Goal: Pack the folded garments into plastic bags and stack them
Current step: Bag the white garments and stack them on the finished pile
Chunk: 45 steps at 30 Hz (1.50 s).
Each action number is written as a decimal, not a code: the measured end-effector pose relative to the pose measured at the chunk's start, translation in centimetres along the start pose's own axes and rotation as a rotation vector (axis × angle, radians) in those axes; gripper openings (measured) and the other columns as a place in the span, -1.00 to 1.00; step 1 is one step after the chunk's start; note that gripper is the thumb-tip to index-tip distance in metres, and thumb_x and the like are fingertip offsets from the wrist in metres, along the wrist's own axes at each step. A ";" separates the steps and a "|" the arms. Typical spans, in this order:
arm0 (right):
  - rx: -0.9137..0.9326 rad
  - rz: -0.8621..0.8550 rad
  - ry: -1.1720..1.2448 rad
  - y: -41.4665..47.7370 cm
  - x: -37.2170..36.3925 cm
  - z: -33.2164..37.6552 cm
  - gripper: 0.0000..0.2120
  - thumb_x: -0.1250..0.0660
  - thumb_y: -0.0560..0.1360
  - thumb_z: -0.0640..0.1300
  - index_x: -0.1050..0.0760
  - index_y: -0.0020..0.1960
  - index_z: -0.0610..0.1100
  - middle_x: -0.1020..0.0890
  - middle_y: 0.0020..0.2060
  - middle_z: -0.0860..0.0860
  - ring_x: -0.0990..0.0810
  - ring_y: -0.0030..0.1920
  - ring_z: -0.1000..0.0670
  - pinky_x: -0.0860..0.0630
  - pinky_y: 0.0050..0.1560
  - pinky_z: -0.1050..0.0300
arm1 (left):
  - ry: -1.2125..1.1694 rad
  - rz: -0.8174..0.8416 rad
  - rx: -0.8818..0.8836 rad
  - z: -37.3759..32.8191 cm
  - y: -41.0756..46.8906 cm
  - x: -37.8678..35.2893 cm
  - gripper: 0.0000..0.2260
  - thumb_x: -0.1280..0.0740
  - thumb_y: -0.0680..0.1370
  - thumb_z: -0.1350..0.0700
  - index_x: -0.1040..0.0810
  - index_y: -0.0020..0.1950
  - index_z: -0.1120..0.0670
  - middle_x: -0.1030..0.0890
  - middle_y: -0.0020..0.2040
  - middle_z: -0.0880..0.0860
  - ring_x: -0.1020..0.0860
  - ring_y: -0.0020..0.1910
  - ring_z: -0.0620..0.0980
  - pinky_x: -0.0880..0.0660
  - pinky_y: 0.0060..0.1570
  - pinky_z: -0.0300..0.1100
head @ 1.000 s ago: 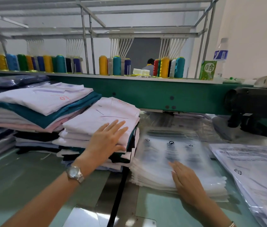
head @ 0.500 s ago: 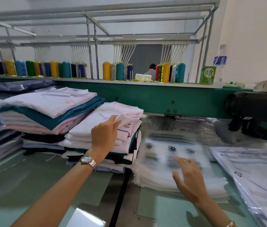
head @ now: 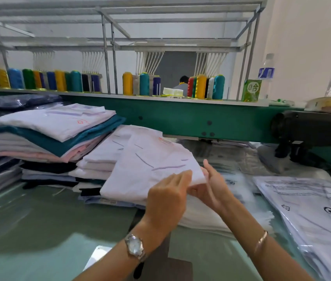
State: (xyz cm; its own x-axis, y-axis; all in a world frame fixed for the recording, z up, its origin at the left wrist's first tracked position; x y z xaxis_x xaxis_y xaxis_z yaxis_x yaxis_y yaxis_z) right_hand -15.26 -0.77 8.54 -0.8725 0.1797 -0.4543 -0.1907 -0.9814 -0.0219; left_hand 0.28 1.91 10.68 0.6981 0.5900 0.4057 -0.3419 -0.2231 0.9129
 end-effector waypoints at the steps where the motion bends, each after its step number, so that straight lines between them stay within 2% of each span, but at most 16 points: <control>1: -0.036 0.006 0.027 0.3 -0.7 0.2 -0.57 -0.09 0.63 0.07 -0.53 0.22 -0.23 -0.66 -0.03 -0.19 -0.66 -0.12 -0.14 -0.58 -0.11 -0.01 | -0.017 0.014 -0.011 -0.8 -0.3 0.1 -0.69 -0.57 0.34 0.19 -0.67 0.06 0.09 -0.66 -0.21 -0.04 -0.64 -0.29 -0.05 -0.51 -0.42 -0.22; 3: -0.075 0.020 0.020 0.8 -1.2 0.2 -0.76 -0.18 0.57 -0.22 -0.47 0.20 -0.26 -0.60 -0.04 -0.20 -0.64 -0.14 -0.15 -0.57 -0.14 0.00 | -0.082 0.096 -0.001 -1.7 -0.8 0.3 -0.72 -0.56 0.39 0.11 -0.67 0.09 0.06 -0.67 -0.17 -0.06 -0.64 -0.26 -0.05 -0.51 -0.37 -0.22; 5: -0.037 -0.018 -0.055 0.8 -1.2 0.3 -0.57 -0.15 0.49 -0.48 -0.31 0.27 -0.12 -0.51 -0.01 -0.13 -0.62 -0.06 -0.15 -0.59 -0.23 0.02 | -0.195 0.256 0.096 -1.4 -1.2 0.4 -0.69 -0.50 0.45 -0.06 -0.64 0.15 -0.02 -0.68 -0.04 -0.10 -0.65 -0.13 -0.08 -0.51 -0.23 -0.23; 10: 0.067 0.000 -0.363 -0.1 -0.6 0.6 -0.15 -0.17 0.47 -0.52 0.01 0.55 0.14 -0.46 0.02 0.19 -0.68 -0.31 0.17 -0.53 -0.47 0.28 | -0.296 0.282 0.432 4.7 -0.8 1.9 -0.51 -0.19 0.49 -0.39 -0.55 0.24 -0.11 -0.55 0.28 -0.15 -0.50 0.25 -0.14 -0.42 0.27 -0.13; 13: 0.109 0.004 -0.422 -0.8 -0.6 0.7 -0.13 -0.16 0.47 -0.51 0.04 0.57 0.14 -0.31 0.01 0.38 -0.58 -0.41 0.36 -0.44 -0.56 0.40 | -0.181 0.334 0.826 10.8 -1.7 2.3 -0.49 -0.34 0.51 -0.20 -0.39 0.37 0.02 -0.44 0.34 0.04 -0.48 0.25 0.07 -0.44 0.22 0.07; 15: 0.127 0.010 -0.435 -1.0 -0.3 0.6 -0.12 -0.17 0.46 -0.51 0.01 0.56 0.15 -0.34 0.07 0.37 -0.59 -0.37 0.38 -0.46 -0.50 0.41 | -0.560 0.408 1.160 13.5 -3.1 2.0 -0.47 -0.49 0.46 -0.04 -0.43 0.35 0.12 -0.52 0.27 0.11 -0.55 0.15 0.09 -0.48 0.10 0.00; 18: 0.126 0.000 -0.484 -1.2 -0.1 0.6 -0.15 -0.19 0.44 -0.51 -0.11 0.54 0.16 -0.33 0.29 0.16 -0.62 -0.28 0.34 -0.48 -0.43 0.42 | -1.005 0.529 1.303 13.7 -4.1 2.0 -0.55 -0.54 0.32 -0.02 -0.65 0.14 0.17 -0.70 0.01 0.13 -0.69 -0.07 0.10 -0.56 -0.15 -0.11; 22: 0.127 0.012 -0.552 -1.9 0.2 0.9 -0.29 -0.19 0.43 -0.55 -0.43 0.39 0.07 -0.37 0.36 0.02 -0.55 -0.11 0.28 -0.49 -0.31 0.45 | -1.101 0.570 1.254 12.0 -3.8 1.5 -0.76 -0.42 0.51 0.13 -0.60 0.18 0.07 -0.71 -0.02 0.09 -0.69 -0.10 0.08 -0.58 -0.20 -0.12; 26: 0.043 -0.019 -0.529 -2.7 1.1 1.1 -0.36 -0.13 0.41 -0.60 -0.57 0.25 -0.03 -0.55 0.23 -0.13 -0.66 -0.04 -0.05 -0.64 -0.05 0.09 | -1.077 0.654 1.077 8.8 -2.6 0.9 -0.68 -0.26 0.61 0.27 -0.53 0.22 -0.13 -0.70 0.04 -0.03 -0.66 0.01 0.02 -0.57 -0.02 -0.09; 30: 0.104 -0.125 -0.865 -3.6 1.3 1.6 -0.45 -0.11 0.38 -0.58 -0.56 0.22 -0.21 -0.55 0.12 -0.11 -0.60 -0.04 0.02 -0.55 -0.24 0.37 | -1.009 0.679 0.883 4.4 -2.0 -0.1 -0.57 -0.17 0.59 0.33 -0.51 0.18 -0.20 -0.65 0.11 -0.09 -0.62 0.06 -0.11 -0.55 0.06 -0.17; 32: 0.135 -0.179 -0.969 -3.7 1.6 1.9 -0.66 -0.12 0.39 -0.53 -0.57 0.05 -0.40 -0.60 0.01 -0.30 -0.64 -0.11 -0.05 -0.59 -0.19 0.20 | -0.923 0.719 0.764 2.4 -1.6 -0.9 -0.55 -0.16 0.56 0.32 -0.49 0.27 -0.16 -0.61 0.16 -0.09 -0.57 0.14 -0.07 -0.51 0.18 -0.07; 34: 0.132 -0.226 -1.016 -3.7 1.7 2.1 -0.79 -0.21 0.46 -0.38 -0.52 -0.04 -0.51 -0.57 0.04 -0.42 -0.57 0.05 -0.28 -0.51 0.10 -0.11 | -0.801 0.774 0.635 0.4 -1.4 -1.7 -0.55 -0.14 0.55 0.27 -0.43 0.33 -0.16 -0.57 0.20 -0.08 -0.52 0.19 -0.04 -0.46 0.22 -0.08; 37: 0.056 -0.260 -1.032 -4.4 2.2 2.3 -0.60 -0.25 0.54 0.18 -0.62 -0.15 -0.13 -0.66 -0.05 -0.17 -0.60 0.00 -0.14 -0.48 0.11 0.00 | -0.715 0.824 0.459 -2.7 -1.5 -2.6 -0.44 -0.12 0.52 0.22 -0.26 0.47 -0.20 -0.54 0.32 0.01 -0.49 0.29 0.07 -0.42 0.27 -0.02; 39: 0.077 -0.280 -1.097 -5.2 2.7 2.6 -0.39 -0.27 0.38 0.41 -0.65 -0.19 -0.17 -0.68 -0.22 -0.11 -0.61 -0.14 -0.02 -0.48 -0.03 0.09 | -0.622 0.845 0.371 -4.2 -1.5 -2.9 -0.44 -0.13 0.53 0.20 -0.19 0.51 -0.16 -0.55 0.30 0.09 -0.50 0.25 0.16 -0.46 0.20 -0.03; 42: 0.135 -0.336 -1.177 -5.8 4.2 3.0 -0.57 -0.44 0.40 0.12 -0.52 -0.46 -0.17 -0.50 -0.50 -0.03 -0.46 -0.38 0.03 -0.36 -0.30 0.15 | -0.534 0.869 0.289 -6.1 -1.4 -2.9 -0.45 -0.16 0.53 0.15 -0.16 0.50 -0.14 -0.57 0.24 0.12 -0.51 0.19 0.22 -0.47 0.10 -0.02; 45: 0.143 -0.388 -1.215 -5.9 5.5 3.9 -0.72 -0.32 0.43 -0.21 -0.47 -0.46 -0.18 -0.46 -0.45 -0.11 -0.45 -0.32 -0.06 -0.37 -0.24 0.08 | -0.596 0.910 0.254 -7.3 -1.6 -2.8 -0.51 -0.20 0.49 -0.09 -0.21 0.41 -0.25 -0.58 0.23 0.07 -0.52 0.19 0.21 -0.47 0.13 0.02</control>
State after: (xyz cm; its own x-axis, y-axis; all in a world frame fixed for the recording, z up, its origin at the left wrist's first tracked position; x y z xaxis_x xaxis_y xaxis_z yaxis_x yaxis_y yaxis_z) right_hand -20.66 6.32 9.63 -0.5829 0.4708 0.6623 -0.5035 -0.8490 0.1604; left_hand -5.72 6.31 7.75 0.4664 -0.3258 0.8224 -0.7882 -0.5750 0.2192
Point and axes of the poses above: each hand's wrist, its own y-axis towards the middle knuckle, its own x-axis out of the back of the hand, z = x × y, the point moved 3 cm from there along y, towards the middle knuckle
